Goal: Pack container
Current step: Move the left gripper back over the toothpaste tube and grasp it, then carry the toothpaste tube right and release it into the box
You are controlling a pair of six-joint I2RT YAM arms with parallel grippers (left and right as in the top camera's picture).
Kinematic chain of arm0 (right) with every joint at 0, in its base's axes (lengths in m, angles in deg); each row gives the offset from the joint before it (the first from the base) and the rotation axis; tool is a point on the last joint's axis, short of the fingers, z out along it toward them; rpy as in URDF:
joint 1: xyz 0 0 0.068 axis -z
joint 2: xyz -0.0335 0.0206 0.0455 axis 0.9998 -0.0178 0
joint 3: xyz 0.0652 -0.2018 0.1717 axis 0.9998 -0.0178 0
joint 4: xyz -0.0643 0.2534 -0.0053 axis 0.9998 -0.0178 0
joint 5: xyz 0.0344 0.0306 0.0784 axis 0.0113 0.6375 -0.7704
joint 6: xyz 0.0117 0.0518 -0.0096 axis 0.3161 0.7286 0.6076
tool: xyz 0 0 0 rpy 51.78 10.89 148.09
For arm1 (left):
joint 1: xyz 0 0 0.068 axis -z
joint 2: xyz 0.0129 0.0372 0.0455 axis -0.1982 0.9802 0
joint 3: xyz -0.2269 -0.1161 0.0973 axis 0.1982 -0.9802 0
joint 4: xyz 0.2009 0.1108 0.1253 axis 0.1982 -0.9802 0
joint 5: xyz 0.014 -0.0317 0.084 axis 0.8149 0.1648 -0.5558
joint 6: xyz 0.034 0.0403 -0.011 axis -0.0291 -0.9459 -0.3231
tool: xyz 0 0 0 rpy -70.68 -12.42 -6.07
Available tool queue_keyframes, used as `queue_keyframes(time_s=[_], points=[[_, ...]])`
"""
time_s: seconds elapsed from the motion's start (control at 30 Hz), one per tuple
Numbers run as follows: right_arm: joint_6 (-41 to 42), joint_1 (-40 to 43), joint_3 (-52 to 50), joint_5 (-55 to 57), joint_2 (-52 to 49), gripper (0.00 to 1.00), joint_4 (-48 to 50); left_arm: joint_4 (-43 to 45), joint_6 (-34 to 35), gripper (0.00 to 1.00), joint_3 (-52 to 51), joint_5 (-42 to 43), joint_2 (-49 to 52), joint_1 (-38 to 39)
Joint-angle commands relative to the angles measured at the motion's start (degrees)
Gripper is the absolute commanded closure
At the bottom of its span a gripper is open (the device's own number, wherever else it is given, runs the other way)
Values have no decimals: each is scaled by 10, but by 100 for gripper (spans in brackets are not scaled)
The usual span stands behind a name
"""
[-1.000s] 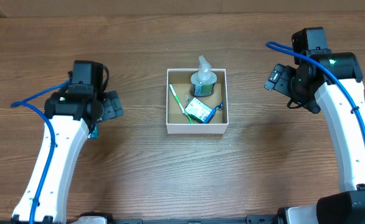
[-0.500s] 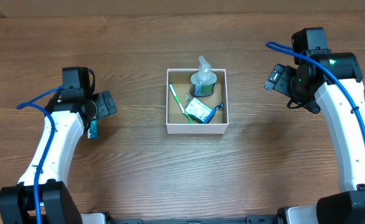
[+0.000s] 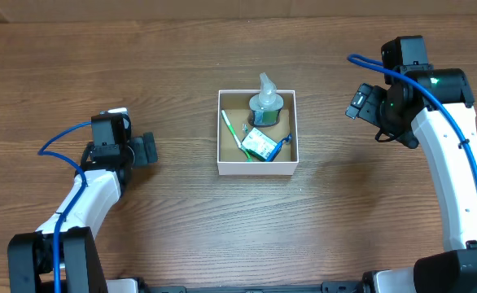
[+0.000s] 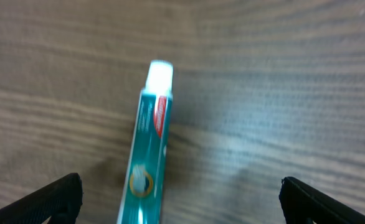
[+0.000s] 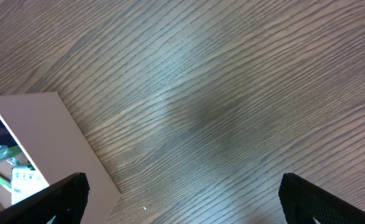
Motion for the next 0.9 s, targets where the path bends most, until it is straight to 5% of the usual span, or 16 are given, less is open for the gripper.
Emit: queue_keyframes(time_s=[0.0, 0.37, 0.5, 0.67, 0.87], points=[[0, 1, 0, 10, 17, 0, 2, 33, -17, 0, -7, 5, 14, -4], [0, 1, 0, 10, 17, 0, 2, 177, 17, 2, -6, 5, 165, -18], [0, 1, 0, 10, 17, 0, 2, 177, 26, 34, -5, 5, 170, -40], [0, 1, 0, 10, 17, 0, 2, 172, 26, 49, -5, 5, 163, -45], [0, 1, 0, 10, 17, 0, 2, 169, 26, 82, -5, 5, 120, -44]])
